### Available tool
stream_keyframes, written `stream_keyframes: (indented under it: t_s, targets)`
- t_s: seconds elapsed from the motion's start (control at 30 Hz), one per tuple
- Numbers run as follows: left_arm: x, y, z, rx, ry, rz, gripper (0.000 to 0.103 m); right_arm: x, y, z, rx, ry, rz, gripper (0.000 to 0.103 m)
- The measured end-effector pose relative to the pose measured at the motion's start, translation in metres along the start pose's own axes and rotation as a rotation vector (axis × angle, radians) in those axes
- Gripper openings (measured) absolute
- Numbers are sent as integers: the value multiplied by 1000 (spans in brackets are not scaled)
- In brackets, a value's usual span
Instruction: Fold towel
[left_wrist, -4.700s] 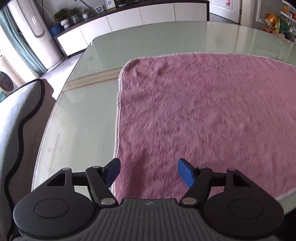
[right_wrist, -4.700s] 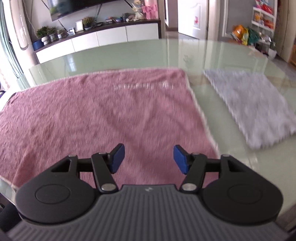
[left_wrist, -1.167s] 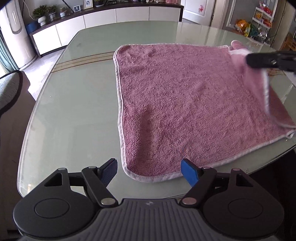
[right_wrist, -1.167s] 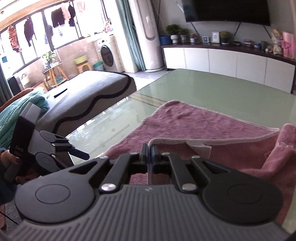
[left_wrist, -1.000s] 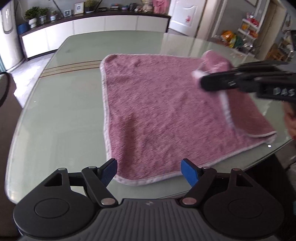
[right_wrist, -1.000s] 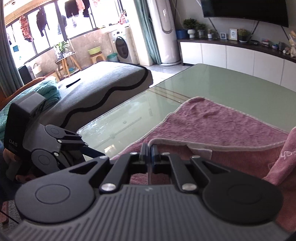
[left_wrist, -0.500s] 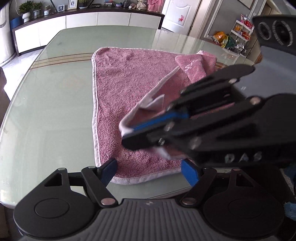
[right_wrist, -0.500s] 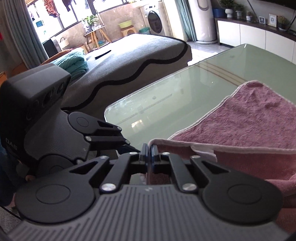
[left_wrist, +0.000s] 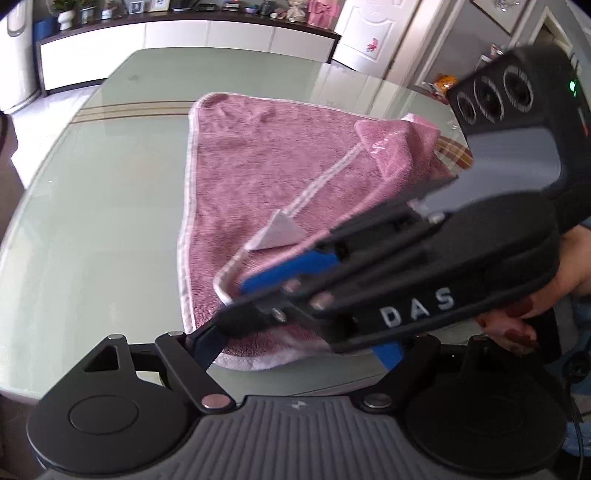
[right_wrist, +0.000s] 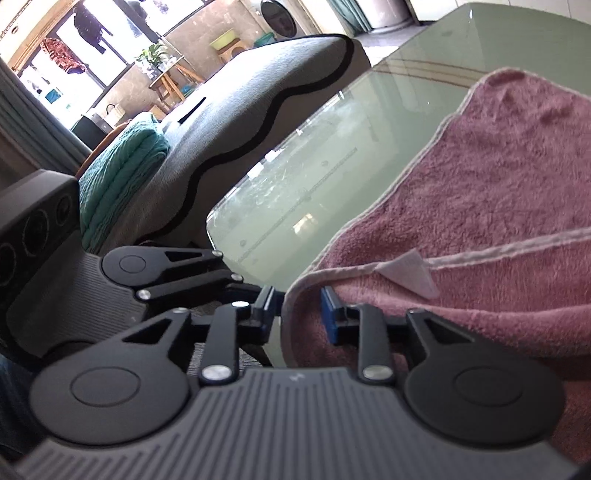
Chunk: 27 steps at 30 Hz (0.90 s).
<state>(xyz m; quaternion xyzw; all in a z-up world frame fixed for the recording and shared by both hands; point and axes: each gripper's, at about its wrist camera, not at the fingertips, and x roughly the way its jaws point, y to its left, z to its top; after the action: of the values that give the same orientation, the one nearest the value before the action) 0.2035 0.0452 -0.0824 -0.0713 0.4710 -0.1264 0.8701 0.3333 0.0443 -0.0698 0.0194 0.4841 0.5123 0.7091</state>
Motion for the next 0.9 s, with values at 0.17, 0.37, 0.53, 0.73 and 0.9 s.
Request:
stream_keyframes:
  t_s: [0.17,0.37,0.53,0.73,0.9]
  targets:
    - [-3,6,4,-35,-7,-5,85,-47,9,-4,-55,-137,-44,32]
    - [0,22,10,-122,-3,-23,82,-124,-5,-40,-209,-217,-323,26]
    - [8,25,19,-155,25,-28,70,-166,-46,-99,-115,-169,-459,23]
    - [16,22,22,-141,79,29,40,-177,-63,-153,-64,-122,-468,23]
    - [13,22,20,-167,74,56,16,-177,-65,-167,-50,-116,-442,23]
